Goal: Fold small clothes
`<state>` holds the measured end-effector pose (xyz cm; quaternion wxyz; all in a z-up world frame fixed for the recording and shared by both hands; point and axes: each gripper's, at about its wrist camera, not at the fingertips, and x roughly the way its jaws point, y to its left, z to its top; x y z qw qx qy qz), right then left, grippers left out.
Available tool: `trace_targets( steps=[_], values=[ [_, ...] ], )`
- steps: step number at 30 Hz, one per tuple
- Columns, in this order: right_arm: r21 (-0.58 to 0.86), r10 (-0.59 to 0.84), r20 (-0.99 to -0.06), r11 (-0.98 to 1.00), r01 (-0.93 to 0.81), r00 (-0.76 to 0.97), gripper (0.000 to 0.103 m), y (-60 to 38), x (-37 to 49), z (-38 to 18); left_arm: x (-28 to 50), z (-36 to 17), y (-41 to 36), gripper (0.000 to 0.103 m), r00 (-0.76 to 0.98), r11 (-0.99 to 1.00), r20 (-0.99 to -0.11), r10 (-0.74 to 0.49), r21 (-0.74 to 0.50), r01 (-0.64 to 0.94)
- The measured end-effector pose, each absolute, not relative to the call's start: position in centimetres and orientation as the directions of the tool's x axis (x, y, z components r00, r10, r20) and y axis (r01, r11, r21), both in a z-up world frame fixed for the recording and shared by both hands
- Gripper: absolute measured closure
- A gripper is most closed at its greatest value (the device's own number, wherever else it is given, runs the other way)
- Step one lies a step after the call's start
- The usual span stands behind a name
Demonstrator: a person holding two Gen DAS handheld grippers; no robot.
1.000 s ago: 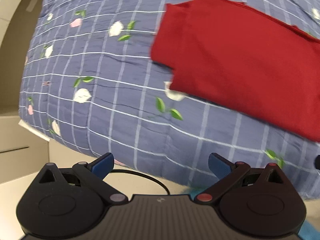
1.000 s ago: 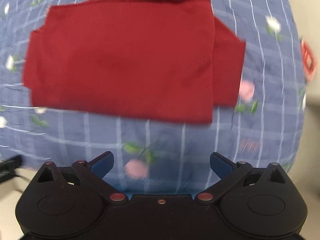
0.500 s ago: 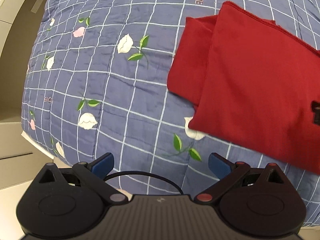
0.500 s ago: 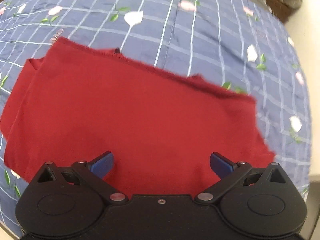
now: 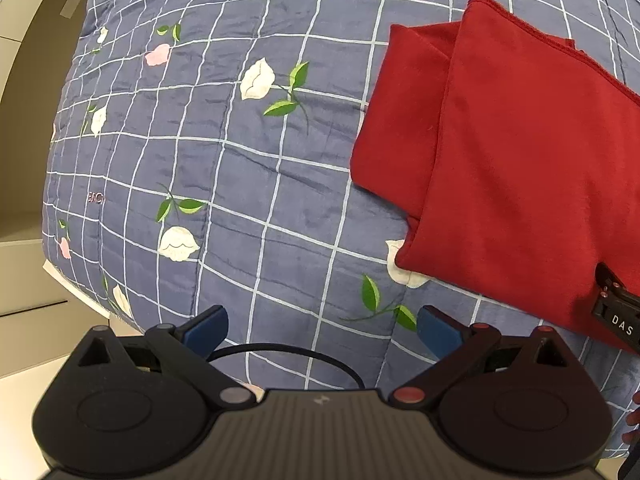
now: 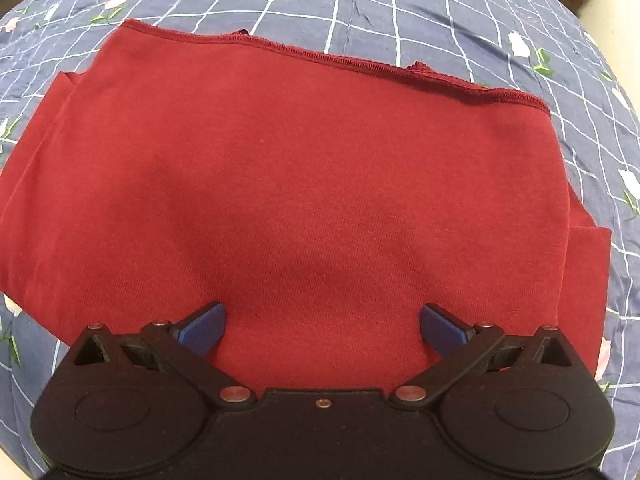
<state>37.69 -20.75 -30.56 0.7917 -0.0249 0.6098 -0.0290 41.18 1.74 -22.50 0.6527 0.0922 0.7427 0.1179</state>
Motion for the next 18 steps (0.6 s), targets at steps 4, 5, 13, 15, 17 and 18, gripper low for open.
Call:
trace_targets(
  steps=[4,5,13,15,17,18],
  values=[
    [-0.071,-0.073,-0.969,0.997,0.018,0.237,0.000,-20.8,38.1,-30.7,41.3,-22.8,1.6,0.001,-0.133,0.956,-0.948,0.289,0.292,-0.007],
    [-0.068,-0.070,-0.969,0.998,0.017,0.236,0.000,-20.8,38.1,-30.7,41.2,-22.9,1.6,0.001,-0.126,0.959,-0.952,0.280,0.283,-0.011],
    [-0.052,-0.058,-0.973,0.998,0.034,0.222,0.000,-21.5,38.3,-30.9,39.8,-24.0,3.6,0.001,0.094,0.987,-0.990,0.106,0.094,-0.131],
    [-0.050,-0.056,-0.974,0.998,0.035,0.220,0.000,-21.6,38.4,-31.0,39.5,-24.8,4.0,0.001,0.118,0.988,-0.988,0.102,0.087,-0.126],
    [-0.051,-0.057,-0.973,0.998,0.035,0.222,0.000,-21.6,38.3,-31.0,39.4,-25.7,4.5,0.001,0.130,0.992,-0.987,0.091,0.078,-0.100],
    [-0.051,-0.058,-0.973,0.998,0.035,0.223,0.000,-21.6,38.3,-31.0,39.4,-26.2,4.6,0.001,0.132,0.994,-0.988,0.082,0.071,-0.085]
  ],
)
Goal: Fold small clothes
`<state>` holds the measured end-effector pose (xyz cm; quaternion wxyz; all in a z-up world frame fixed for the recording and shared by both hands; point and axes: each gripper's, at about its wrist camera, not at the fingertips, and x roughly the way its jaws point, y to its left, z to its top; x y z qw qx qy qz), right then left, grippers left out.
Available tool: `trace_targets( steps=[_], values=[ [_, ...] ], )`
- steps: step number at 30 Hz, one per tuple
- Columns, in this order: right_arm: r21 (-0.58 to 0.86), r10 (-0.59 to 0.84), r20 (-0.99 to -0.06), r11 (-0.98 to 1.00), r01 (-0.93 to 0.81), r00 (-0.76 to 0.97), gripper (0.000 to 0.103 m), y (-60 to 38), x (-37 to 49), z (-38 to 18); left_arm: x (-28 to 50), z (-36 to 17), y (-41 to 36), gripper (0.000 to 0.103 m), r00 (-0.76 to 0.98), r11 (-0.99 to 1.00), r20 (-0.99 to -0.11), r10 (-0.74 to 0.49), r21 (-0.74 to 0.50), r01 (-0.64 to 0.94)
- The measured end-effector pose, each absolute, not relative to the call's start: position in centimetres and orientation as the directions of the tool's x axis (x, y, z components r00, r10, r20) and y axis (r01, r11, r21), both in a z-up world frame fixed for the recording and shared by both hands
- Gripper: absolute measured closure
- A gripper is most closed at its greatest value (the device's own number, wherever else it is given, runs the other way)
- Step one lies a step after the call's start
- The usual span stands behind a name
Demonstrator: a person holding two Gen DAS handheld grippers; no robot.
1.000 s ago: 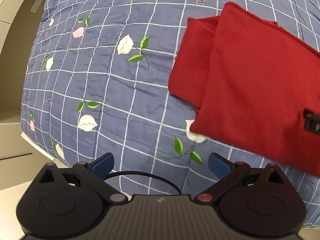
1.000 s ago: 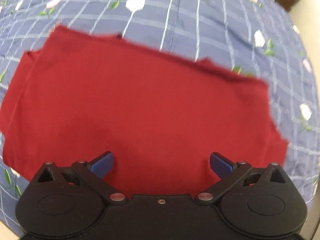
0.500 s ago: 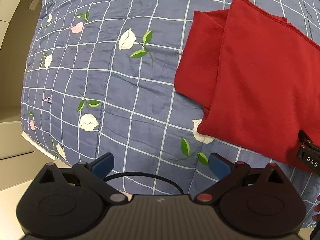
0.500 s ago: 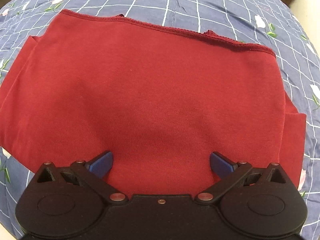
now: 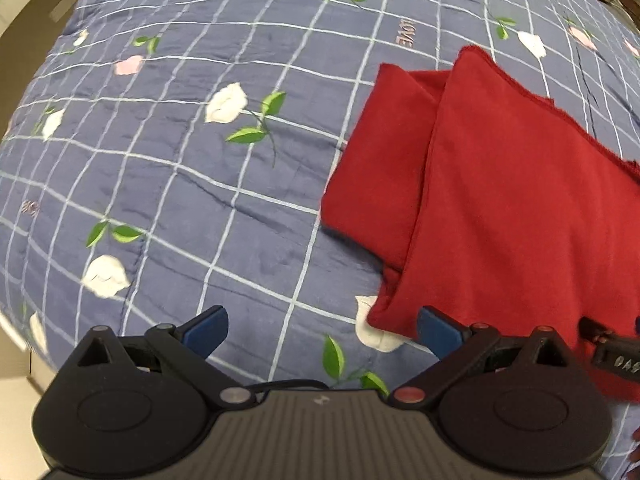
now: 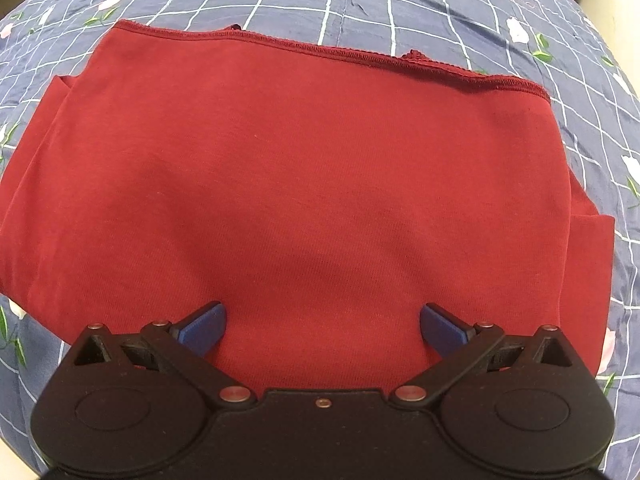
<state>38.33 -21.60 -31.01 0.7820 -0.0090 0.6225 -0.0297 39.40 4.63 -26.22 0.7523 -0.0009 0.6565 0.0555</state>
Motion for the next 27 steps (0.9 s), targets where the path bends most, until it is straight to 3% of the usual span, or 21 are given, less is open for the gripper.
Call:
trace_targets(
  steps=[6,10,20,27],
  values=[
    [-0.048,-0.055,-0.972,0.998,0.034,0.227,0.000,-21.7,38.2,-31.1,40.6,-28.0,4.8,0.001,0.126,0.996,-0.988,-0.088,-0.092,-0.025],
    [-0.048,-0.054,-0.975,0.998,0.035,0.217,0.000,-21.7,38.2,-31.1,42.0,-29.1,3.9,0.001,0.118,0.994,-0.987,-0.108,-0.108,0.006],
    [-0.043,-0.049,-0.980,0.998,0.035,0.192,0.000,-21.9,38.8,-31.3,44.2,-30.4,1.5,0.046,0.053,0.992,-0.990,-0.128,-0.127,0.026],
    [-0.045,-0.052,-0.973,0.998,0.036,0.223,0.000,-21.8,38.1,-31.3,44.6,-30.8,0.2,0.045,0.036,0.994,-0.994,-0.107,-0.107,0.013]
  ],
)
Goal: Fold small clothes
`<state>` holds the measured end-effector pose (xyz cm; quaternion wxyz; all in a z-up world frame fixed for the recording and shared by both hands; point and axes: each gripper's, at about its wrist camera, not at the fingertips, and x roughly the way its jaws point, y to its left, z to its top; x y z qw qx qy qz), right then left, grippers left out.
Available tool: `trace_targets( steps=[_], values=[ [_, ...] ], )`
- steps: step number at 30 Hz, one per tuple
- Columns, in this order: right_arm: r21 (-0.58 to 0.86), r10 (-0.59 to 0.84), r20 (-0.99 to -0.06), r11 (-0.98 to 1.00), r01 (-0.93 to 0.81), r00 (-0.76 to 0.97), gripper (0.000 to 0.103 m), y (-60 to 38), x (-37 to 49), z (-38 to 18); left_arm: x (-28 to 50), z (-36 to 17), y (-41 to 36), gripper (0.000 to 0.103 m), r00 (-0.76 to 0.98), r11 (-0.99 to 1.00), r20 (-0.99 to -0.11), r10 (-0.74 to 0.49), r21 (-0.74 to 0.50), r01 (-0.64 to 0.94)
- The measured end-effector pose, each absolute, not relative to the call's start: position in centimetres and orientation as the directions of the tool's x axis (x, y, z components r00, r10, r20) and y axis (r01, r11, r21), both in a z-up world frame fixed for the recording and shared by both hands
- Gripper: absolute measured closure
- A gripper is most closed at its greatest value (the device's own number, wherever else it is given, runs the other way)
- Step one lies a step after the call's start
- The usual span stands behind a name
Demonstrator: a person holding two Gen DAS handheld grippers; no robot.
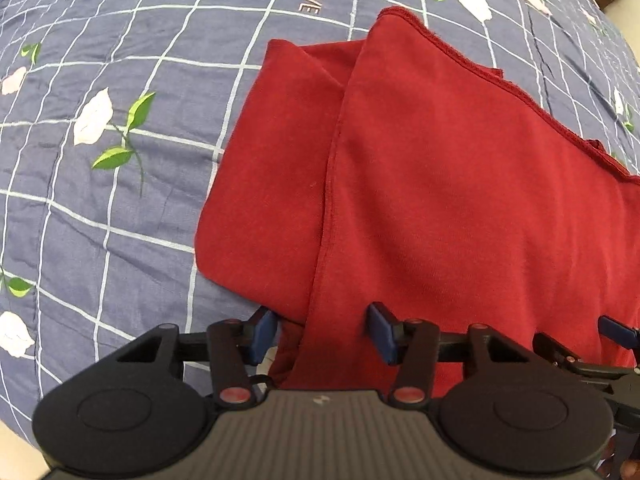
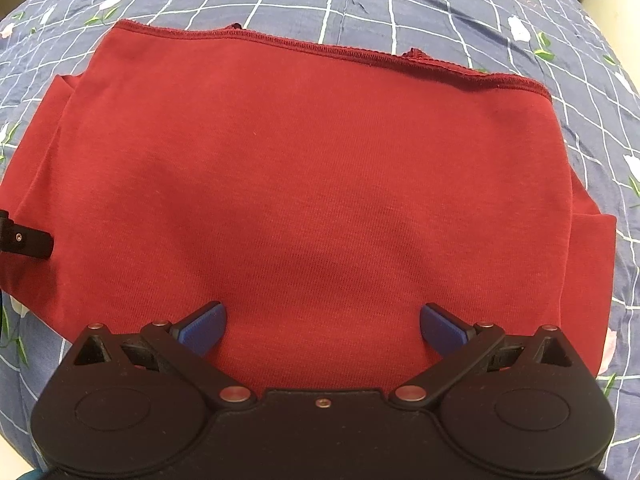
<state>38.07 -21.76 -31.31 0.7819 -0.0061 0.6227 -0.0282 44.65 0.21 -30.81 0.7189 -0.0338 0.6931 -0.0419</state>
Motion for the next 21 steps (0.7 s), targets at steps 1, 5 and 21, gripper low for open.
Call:
trace_targets(
  steps=[1,5,21],
  values=[
    [-0.045,-0.052,-0.973,0.998,0.036,0.224,0.000,-21.7,38.0,-31.3,44.7,-30.9,0.2,0.043,0.033,0.994,-0.994,-0.107,-0.107,0.005],
    [-0.041,-0.048,-0.977,0.999,0.034,0.210,0.000,-21.7,38.0,-31.3,44.6,-31.2,0.7,0.039,0.020,0.994,-0.994,-0.105,-0.105,-0.023],
    [0.018,0.018,-0.999,1.000,0.009,0.037,0.001,-23.1,40.9,-31.5,44.4,-30.5,-2.2,0.088,0.057,1.000,-0.998,-0.013,-0.012,0.016]
  ],
)
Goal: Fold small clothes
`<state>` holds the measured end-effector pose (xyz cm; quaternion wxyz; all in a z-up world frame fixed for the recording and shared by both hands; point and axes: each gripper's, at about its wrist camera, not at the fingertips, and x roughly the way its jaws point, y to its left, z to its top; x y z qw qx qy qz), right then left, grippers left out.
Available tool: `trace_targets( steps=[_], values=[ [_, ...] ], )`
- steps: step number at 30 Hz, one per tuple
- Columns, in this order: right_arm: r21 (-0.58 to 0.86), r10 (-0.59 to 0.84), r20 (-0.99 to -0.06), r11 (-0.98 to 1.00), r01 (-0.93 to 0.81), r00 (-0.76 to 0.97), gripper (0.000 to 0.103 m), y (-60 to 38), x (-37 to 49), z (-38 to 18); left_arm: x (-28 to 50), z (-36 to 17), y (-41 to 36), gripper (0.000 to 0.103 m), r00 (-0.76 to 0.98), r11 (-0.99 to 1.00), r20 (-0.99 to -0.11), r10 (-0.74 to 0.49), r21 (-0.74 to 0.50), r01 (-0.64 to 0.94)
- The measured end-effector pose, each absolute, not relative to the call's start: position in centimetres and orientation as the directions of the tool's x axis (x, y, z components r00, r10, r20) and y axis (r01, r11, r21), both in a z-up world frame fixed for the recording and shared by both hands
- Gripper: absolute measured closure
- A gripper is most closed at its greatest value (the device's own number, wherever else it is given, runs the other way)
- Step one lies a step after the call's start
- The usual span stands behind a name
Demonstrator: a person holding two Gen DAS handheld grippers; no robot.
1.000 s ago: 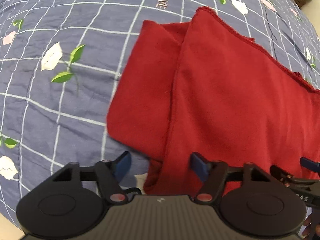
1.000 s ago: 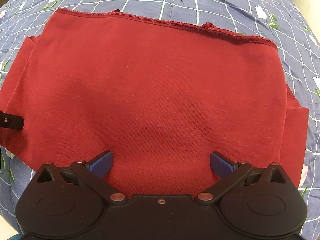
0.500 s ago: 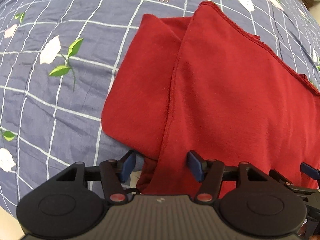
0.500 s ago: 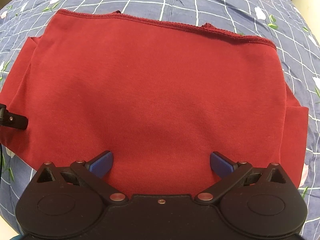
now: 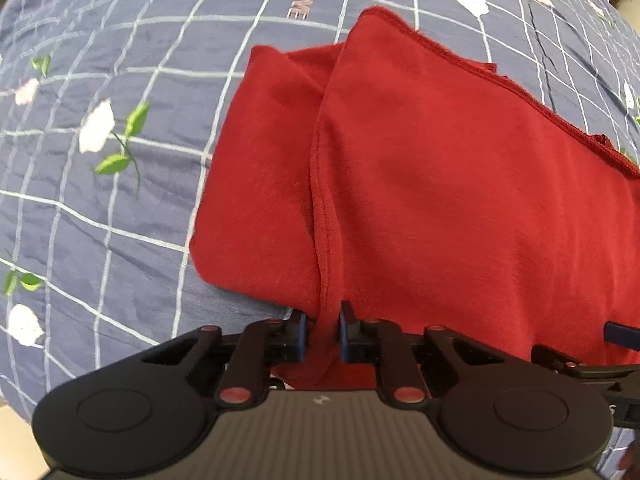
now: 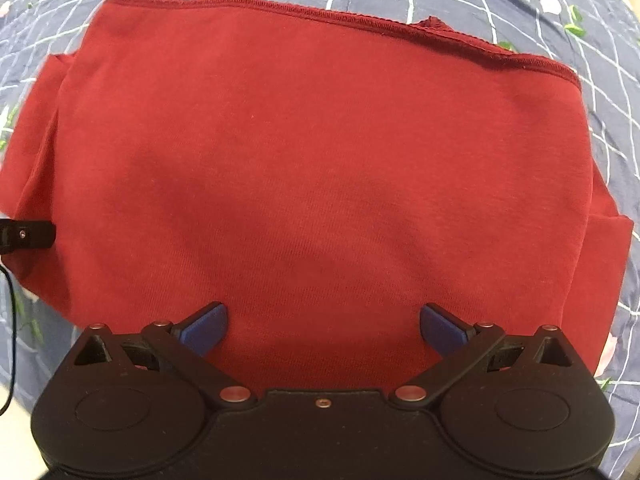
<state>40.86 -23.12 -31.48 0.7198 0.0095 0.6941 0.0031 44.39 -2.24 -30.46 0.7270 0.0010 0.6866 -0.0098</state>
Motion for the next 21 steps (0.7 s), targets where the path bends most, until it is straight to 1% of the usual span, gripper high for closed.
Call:
trace_targets(
  steps=[6,10,14,17,21],
  values=[
    [0.100,0.095,-0.989,0.994,0.042,0.112,0.001,-28.5,38.3,-27.9,43.6,-26.8,-5.5,0.090,0.133,0.997,-0.989,0.060,0.067,0.048],
    [0.076,0.069,-0.992,0.995,0.065,0.104,0.001,-33.1,34.7,-26.8,43.1,-23.3,-8.6,0.090,0.220,0.988,-0.971,0.097,0.121,0.100],
    [0.037,0.027,-0.996,0.992,0.119,0.084,0.001,-38.9,30.5,-26.2,41.4,-19.3,-14.5,0.090,0.341,0.954,-0.934,0.110,0.195,0.226],
    [0.021,0.011,-0.998,0.984,0.178,0.062,0.001,-43.2,27.0,-26.1,39.3,-17.6,-20.4,0.090,0.420,0.899,-0.905,0.073,0.242,0.365],
    [-0.009,-0.015,-1.000,0.970,0.241,0.023,0.001,-47.7,22.8,-26.4,35.9,-17.9,-28.4,0.090,0.449,0.811,-0.893,0.016,0.274,0.517]
  ],
)
